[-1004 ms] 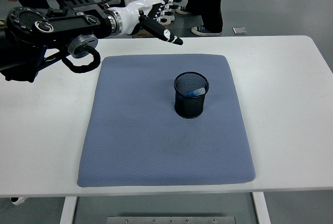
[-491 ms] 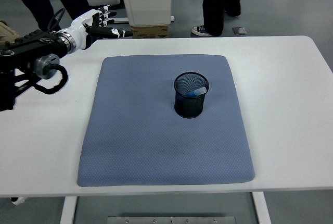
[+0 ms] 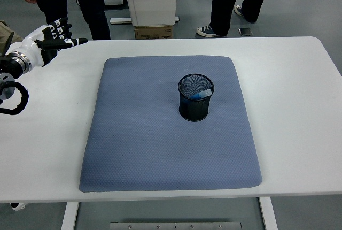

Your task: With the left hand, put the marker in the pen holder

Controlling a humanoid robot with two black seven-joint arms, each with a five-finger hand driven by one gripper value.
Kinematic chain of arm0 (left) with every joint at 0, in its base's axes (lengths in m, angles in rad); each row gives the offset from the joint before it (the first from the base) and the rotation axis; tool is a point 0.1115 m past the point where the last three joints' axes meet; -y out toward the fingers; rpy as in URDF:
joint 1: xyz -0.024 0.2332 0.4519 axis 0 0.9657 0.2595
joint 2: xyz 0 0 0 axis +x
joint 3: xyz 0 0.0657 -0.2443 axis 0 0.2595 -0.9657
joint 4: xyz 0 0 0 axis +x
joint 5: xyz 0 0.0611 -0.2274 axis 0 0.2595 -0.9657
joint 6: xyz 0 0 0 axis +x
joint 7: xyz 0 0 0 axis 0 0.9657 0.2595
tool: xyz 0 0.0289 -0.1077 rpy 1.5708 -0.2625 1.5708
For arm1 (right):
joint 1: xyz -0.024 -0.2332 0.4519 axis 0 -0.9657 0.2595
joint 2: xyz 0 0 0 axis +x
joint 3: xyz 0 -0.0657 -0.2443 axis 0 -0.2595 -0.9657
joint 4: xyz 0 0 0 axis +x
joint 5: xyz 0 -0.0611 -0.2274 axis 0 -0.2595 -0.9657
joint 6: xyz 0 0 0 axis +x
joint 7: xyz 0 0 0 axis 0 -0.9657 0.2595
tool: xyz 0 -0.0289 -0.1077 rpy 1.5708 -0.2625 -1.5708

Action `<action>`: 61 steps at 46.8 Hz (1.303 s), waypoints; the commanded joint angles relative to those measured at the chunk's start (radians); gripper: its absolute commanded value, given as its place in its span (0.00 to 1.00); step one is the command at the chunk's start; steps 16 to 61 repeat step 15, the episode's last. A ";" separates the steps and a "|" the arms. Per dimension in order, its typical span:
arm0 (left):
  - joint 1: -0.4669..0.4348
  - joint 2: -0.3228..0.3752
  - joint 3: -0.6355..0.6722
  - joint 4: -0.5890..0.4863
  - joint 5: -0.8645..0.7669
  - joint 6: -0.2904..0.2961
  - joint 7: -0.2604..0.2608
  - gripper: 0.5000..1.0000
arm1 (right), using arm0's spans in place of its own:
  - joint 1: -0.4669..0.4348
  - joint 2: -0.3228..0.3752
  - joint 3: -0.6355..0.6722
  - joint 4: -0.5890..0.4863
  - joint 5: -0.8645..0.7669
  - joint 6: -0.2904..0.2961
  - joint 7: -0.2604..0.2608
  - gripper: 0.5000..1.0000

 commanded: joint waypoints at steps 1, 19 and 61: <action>0.028 0.020 -0.034 0.000 -0.001 -0.009 -0.015 1.00 | 0.000 0.000 0.000 0.000 0.000 0.000 0.000 1.00; 0.073 0.021 -0.114 -0.001 0.001 -0.019 -0.020 1.00 | -0.002 0.000 0.001 0.011 0.000 0.005 0.000 1.00; 0.073 0.021 -0.114 -0.001 0.001 -0.019 -0.020 1.00 | -0.002 0.000 0.001 0.011 0.000 0.005 0.000 1.00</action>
